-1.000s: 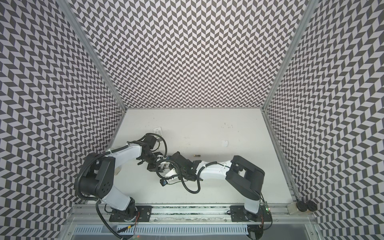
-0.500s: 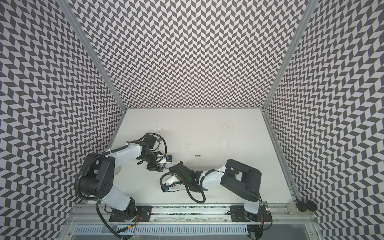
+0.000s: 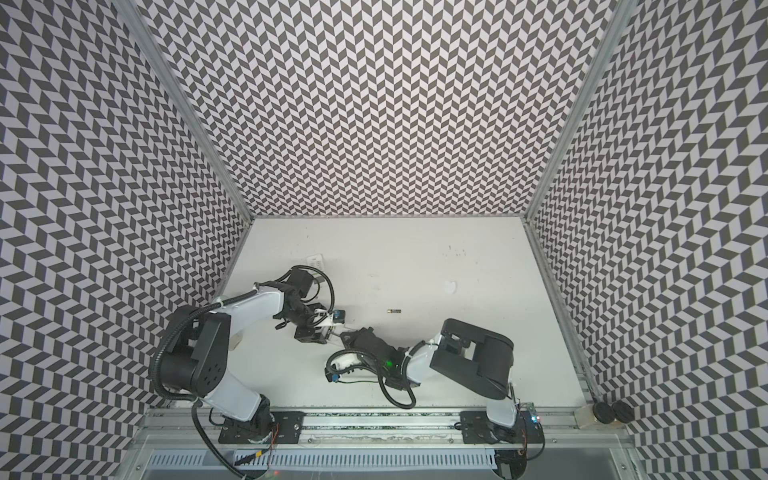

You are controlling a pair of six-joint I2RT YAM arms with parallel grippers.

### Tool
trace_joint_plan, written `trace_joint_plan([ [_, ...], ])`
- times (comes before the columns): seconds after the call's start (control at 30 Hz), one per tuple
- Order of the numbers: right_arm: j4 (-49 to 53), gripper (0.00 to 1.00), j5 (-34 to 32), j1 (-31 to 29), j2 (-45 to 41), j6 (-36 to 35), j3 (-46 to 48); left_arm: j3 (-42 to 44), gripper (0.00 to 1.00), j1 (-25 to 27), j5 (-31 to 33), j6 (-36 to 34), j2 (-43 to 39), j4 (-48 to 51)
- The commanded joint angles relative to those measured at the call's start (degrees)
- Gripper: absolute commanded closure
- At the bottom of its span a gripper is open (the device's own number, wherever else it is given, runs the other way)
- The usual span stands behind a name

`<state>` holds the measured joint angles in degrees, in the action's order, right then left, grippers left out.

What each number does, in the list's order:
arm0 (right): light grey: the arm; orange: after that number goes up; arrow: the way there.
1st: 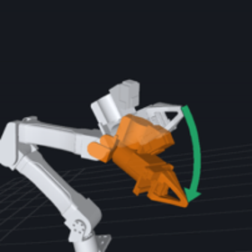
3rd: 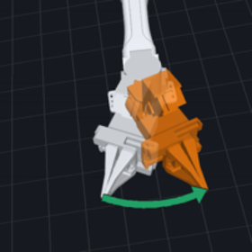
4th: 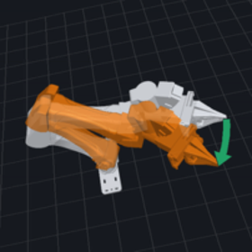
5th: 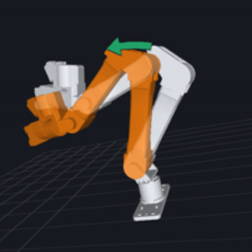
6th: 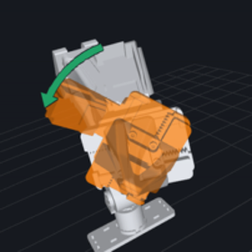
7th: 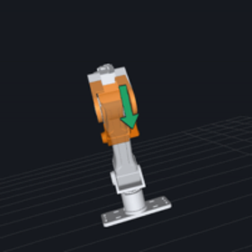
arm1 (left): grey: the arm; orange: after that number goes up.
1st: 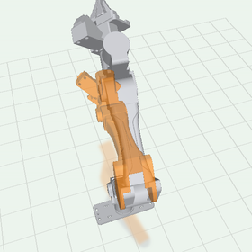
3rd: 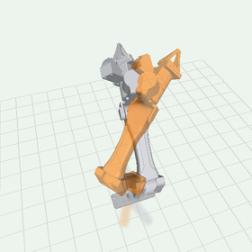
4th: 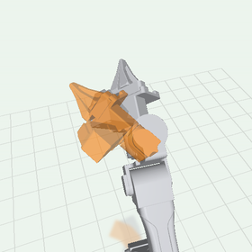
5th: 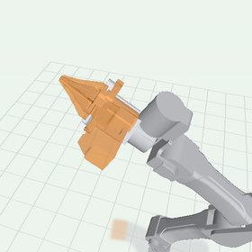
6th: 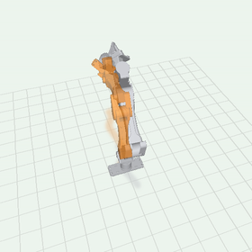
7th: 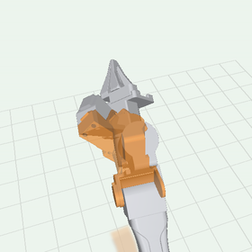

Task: Unload the batteries from the remote control

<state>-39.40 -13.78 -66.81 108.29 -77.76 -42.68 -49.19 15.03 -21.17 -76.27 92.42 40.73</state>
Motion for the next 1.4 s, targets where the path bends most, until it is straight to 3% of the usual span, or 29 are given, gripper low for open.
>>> trace_joint_plan([
  [0.0,5.5,1.0,-1.32,1.07,-3.22,-4.32,-1.77,0.97,0.42,0.97,-2.74,-0.06,1.43,2.17],
  [0.13,12.66,1.0,-1.92,1.78,-5.85,-5.17,-3.33,0.7,0.42,1.06,-1.86,0.51,2.16,2.01],
  [0.27,16.11,1.0,1.63,2.2,-8.74,-6.67,-2.8,1.28,0.43,0.69,-2.06,-0.45,1.69,1.84],
  [0.53,24.12,1.0,4.71,1.98,-5.95,-8.0,-7.88,0.35,0.42,1.01,-3.22,-0.03,2.05,2.13],
  [1.03,44.78,1.0,6.13,1.61,-3.2,-3.85,-18.41,-0.63,0.43,1.63,-4.99,0.02,1.41,2.04],
  [1.37,48.82,1.0,5.69,1.47,-7.49,-2.42,-17.26,0.46,0.43,2.27,-4.66,2.52,1.03,-0.37],
])
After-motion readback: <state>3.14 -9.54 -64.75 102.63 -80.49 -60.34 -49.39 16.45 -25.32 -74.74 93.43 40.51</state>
